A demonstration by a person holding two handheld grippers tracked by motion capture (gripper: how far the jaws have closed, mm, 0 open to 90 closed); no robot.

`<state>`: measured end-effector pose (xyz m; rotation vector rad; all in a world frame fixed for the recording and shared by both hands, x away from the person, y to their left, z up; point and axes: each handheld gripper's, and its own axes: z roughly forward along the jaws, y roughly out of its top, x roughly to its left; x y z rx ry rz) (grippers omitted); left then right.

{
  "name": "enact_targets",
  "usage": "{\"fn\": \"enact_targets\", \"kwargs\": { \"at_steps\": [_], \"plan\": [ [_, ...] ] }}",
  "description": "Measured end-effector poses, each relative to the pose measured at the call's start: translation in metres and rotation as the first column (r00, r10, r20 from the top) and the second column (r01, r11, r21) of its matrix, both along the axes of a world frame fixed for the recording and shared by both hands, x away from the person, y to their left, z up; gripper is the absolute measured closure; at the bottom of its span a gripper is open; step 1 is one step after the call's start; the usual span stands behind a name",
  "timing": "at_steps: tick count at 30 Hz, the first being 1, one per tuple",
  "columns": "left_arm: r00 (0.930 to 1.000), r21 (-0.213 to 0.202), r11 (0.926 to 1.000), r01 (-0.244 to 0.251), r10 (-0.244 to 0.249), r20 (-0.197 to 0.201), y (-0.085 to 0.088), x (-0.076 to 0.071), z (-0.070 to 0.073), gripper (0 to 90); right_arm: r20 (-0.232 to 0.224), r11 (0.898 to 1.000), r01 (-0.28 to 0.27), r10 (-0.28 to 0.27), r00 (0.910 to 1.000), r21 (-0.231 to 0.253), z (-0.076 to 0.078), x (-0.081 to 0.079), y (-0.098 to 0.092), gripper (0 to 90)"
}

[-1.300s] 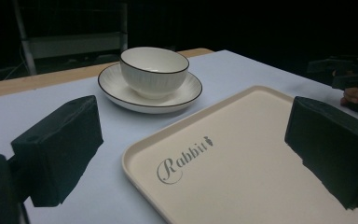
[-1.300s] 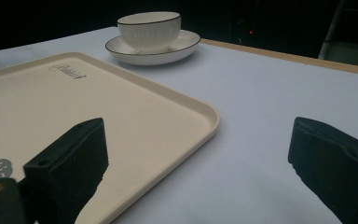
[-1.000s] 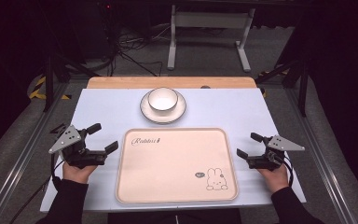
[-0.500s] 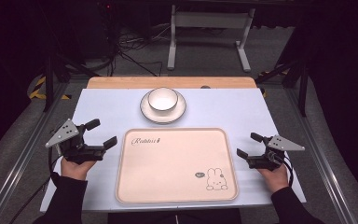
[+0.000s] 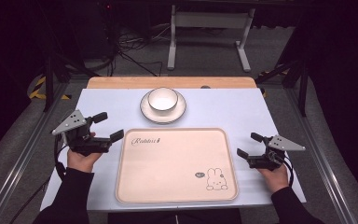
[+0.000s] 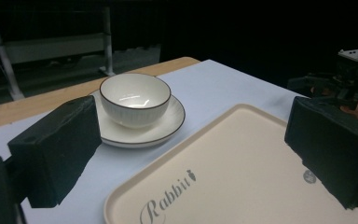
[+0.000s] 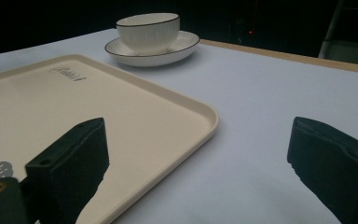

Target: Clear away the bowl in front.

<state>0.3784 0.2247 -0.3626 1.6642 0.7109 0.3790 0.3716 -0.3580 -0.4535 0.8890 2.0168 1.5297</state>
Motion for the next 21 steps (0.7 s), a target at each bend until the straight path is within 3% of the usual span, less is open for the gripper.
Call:
{"fn": "enact_targets", "kwargs": {
  "at_steps": [8,21],
  "plan": [
    [1.0,0.05,0.9987,-0.008,0.008,0.001,-0.017,0.022,0.01,5.7,-0.003,1.0,0.001,-0.001,1.0,0.005,0.0,0.0,0.0,5.7],
    [0.9978,0.057,0.9975,0.041,-0.038,-0.054,-0.035,0.064,0.018,6.0,-0.005,1.0,0.001,-0.001,1.0,0.016,0.0,0.0,-0.002,5.6]
  ]
}}
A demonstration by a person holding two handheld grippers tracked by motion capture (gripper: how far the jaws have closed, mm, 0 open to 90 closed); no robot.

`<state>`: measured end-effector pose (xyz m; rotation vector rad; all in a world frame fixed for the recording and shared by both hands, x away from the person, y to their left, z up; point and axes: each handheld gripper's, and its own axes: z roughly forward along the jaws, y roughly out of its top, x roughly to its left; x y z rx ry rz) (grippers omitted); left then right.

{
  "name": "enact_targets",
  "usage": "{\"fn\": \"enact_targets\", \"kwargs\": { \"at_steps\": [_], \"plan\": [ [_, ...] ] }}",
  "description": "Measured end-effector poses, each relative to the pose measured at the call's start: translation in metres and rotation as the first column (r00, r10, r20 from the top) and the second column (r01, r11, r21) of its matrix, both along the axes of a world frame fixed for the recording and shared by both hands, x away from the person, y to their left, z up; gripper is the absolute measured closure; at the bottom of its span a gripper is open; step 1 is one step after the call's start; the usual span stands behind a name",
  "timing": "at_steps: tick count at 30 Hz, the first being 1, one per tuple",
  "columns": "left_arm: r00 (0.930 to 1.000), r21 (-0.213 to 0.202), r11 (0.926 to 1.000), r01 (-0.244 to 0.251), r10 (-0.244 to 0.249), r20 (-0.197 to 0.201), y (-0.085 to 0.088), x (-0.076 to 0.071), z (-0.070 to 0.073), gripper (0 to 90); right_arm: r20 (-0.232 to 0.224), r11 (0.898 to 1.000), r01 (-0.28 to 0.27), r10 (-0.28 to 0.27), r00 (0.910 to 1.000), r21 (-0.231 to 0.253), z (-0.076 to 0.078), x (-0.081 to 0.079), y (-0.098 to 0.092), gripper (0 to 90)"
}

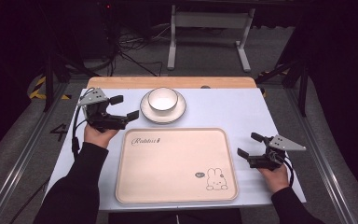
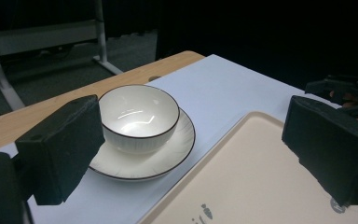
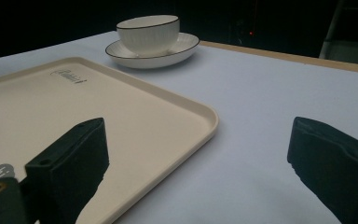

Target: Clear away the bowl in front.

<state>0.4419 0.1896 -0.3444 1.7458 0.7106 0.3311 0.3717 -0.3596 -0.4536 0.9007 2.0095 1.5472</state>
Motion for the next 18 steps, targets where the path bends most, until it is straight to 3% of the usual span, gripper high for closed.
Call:
{"fn": "enact_targets", "kwargs": {
  "at_steps": [5,9,14,18],
  "plan": [
    [0.9997,-0.02,0.9997,0.017,-0.017,-0.016,-0.004,0.012,0.001,6.4,0.005,1.0,0.001,-0.001,1.0,0.001,0.0,0.0,0.0,5.5],
    [0.9993,-0.008,0.9997,0.022,-0.022,-0.029,-0.008,0.019,0.001,6.0,0.002,1.0,0.002,-0.002,1.0,0.001,0.0,0.0,0.0,5.5],
    [0.9985,-0.041,0.9991,0.012,-0.015,-0.053,-0.011,0.032,0.002,6.3,-0.001,1.0,0.001,-0.001,1.0,0.004,0.0,0.0,0.0,5.6],
    [0.9986,-0.029,0.9996,0.004,-0.006,-0.053,-0.014,0.039,0.003,5.7,-0.005,1.0,0.002,-0.002,1.0,0.004,0.0,0.001,0.0,5.6]
  ]
}}
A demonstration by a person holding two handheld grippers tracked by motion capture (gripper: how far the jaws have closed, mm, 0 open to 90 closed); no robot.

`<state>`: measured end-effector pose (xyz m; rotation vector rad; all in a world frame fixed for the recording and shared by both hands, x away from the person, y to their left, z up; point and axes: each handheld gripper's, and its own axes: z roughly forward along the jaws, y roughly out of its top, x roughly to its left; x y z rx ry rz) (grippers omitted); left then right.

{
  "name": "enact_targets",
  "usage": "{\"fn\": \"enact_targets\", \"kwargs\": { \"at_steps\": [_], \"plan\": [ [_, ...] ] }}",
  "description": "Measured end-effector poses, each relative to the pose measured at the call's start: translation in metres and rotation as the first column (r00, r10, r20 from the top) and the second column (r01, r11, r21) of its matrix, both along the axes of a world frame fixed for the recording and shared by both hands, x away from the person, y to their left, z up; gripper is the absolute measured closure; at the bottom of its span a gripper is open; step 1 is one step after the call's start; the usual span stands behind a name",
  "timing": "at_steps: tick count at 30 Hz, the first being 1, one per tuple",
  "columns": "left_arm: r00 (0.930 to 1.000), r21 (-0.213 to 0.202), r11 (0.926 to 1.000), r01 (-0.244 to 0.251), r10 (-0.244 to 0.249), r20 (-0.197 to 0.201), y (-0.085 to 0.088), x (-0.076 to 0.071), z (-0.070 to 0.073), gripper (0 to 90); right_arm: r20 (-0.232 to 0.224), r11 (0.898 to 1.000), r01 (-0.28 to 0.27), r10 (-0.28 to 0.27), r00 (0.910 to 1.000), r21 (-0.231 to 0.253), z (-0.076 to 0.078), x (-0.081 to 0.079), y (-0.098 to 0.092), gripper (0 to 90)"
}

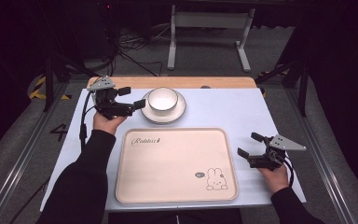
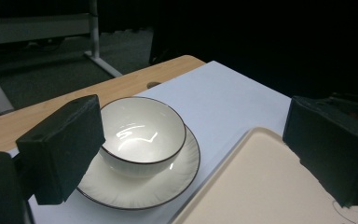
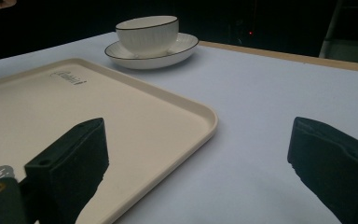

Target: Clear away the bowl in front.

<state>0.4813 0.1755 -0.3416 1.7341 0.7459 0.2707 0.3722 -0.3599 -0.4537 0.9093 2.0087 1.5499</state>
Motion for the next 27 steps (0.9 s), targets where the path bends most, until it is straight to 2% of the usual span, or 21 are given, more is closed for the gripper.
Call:
{"fn": "enact_targets", "kwargs": {
  "at_steps": [7,9,12,18,23,27],
  "plan": [
    [0.9998,0.003,0.9998,-0.019,0.019,-0.011,-0.007,0.016,0.001,5.1,0.003,1.0,-0.002,0.002,1.0,0.002,0.0,0.0,0.0,5.6],
    [0.9994,-0.005,0.9997,-0.022,0.022,-0.027,-0.008,0.02,0.001,5.1,0.003,1.0,-0.002,0.002,1.0,0.003,0.0,0.0,0.0,5.6],
    [0.9985,0.01,0.9996,-0.025,0.025,-0.049,-0.01,0.029,0.002,4.8,0.003,1.0,-0.002,0.002,1.0,0.004,0.0,0.0,0.0,5.6],
    [0.9977,0.015,0.9995,-0.027,0.028,-0.062,-0.015,0.037,0.004,4.0,0.004,1.0,-0.002,0.002,1.0,0.005,0.0,0.0,-0.001,5.6],
    [0.9955,0.014,0.999,-0.041,0.042,-0.084,-0.021,0.045,0.0,3.8,0.004,1.0,-0.003,0.003,1.0,0.004,0.0,0.0,0.0,5.6],
    [0.9928,-0.003,0.9988,-0.05,0.049,-0.109,-0.024,0.052,-0.007,7.0,0.004,1.0,-0.003,0.003,1.0,0.005,0.0,0.0,-0.001,5.6]
  ]
}}
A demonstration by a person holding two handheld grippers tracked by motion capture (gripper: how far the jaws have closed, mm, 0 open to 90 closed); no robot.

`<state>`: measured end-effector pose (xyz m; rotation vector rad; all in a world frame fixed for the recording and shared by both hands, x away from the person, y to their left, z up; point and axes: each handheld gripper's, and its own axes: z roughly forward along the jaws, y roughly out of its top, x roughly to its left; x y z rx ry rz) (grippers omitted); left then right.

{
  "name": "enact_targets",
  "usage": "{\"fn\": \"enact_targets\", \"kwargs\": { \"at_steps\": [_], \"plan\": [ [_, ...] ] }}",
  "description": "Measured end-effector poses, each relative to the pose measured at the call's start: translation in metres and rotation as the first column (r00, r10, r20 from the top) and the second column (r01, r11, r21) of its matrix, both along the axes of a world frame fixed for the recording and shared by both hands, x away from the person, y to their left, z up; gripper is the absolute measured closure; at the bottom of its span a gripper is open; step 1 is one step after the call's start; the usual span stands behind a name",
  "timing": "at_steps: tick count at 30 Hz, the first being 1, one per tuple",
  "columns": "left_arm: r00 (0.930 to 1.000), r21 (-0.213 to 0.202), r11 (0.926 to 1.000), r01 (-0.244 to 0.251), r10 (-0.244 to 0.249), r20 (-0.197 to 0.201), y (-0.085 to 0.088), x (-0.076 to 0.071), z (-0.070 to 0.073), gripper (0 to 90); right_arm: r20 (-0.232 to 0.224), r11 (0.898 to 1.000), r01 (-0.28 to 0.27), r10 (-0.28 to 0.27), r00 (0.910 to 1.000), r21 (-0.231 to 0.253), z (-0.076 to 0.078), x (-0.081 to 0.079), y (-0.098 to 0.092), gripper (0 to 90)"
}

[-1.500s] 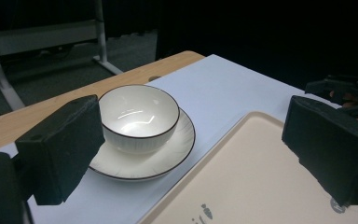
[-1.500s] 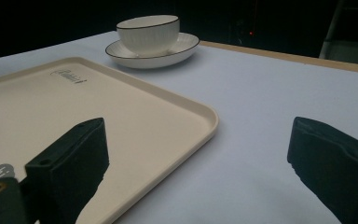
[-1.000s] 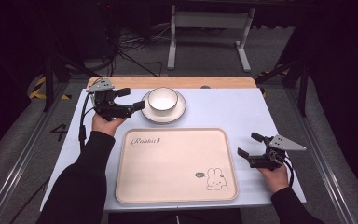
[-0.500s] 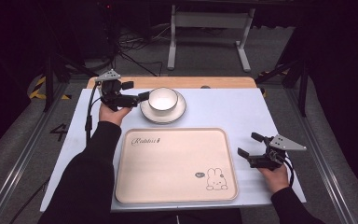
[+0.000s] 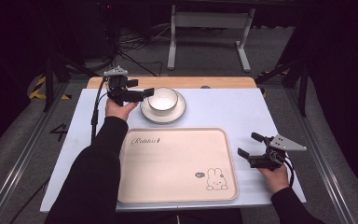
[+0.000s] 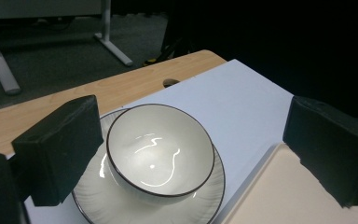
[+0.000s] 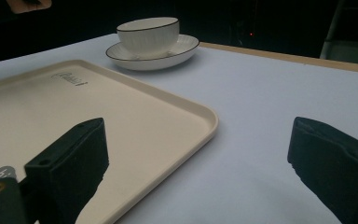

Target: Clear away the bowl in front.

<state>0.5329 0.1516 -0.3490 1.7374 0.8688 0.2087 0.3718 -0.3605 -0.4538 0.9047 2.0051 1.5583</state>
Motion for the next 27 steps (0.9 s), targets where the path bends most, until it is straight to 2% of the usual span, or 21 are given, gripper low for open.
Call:
{"fn": "enact_targets", "kwargs": {
  "at_steps": [6,7,10,15,17,20,21,22,27],
  "plan": [
    [0.9989,0.0,0.9993,-0.037,0.037,-0.028,-0.003,0.009,-0.009,11.4,0.004,1.0,0.001,-0.001,1.0,-0.005,0.0,0.0,0.001,5.5],
    [0.997,0.013,0.998,-0.061,0.062,-0.046,-0.004,0.012,-0.012,13.5,0.002,1.0,0.003,-0.003,1.0,-0.009,0.0,0.0,0.001,5.5],
    [0.9942,0.035,0.9958,-0.085,0.087,-0.062,-0.007,0.017,-0.016,14.5,0.002,1.0,0.004,-0.004,1.0,-0.01,0.0,0.0,0.001,5.5],
    [0.9926,0.081,0.9925,-0.091,0.097,-0.073,-0.014,0.025,-0.024,13.8,0.001,1.0,0.007,-0.007,1.0,-0.014,0.0,0.0,0.001,5.5],
    [0.9922,0.085,0.9918,-0.096,0.102,-0.072,-0.015,0.026,-0.026,12.7,0.002,1.0,0.01,-0.01,0.9999,-0.018,0.0,0.0,0.001,5.5],
    [0.9896,0.065,0.994,-0.089,0.095,-0.107,-0.018,0.031,-0.032,11.2,0.001,1.0,0.012,-0.012,0.9999,-0.019,0.0,0.0,0.002,5.5],
    [0.9896,0.065,0.994,-0.089,0.095,-0.107,-0.018,0.031,-0.032,10.8,0.001,1.0,0.012,-0.012,0.9999,-0.019,0.0,0.0,0.002,5.5],
    [0.9869,0.074,0.9935,-0.087,0.096,-0.129,-0.019,0.034,-0.036,10.6,0.003,1.0,0.012,-0.012,0.9999,-0.021,0.0,0.0,0.002,5.5],
    [0.9826,0.094,0.991,-0.095,0.108,-0.151,-0.02,0.04,-0.041,10.2,0.008,1.0,0.016,-0.015,0.9999,-0.027,0.0,-0.001,0.003,5.4]
  ]
}}
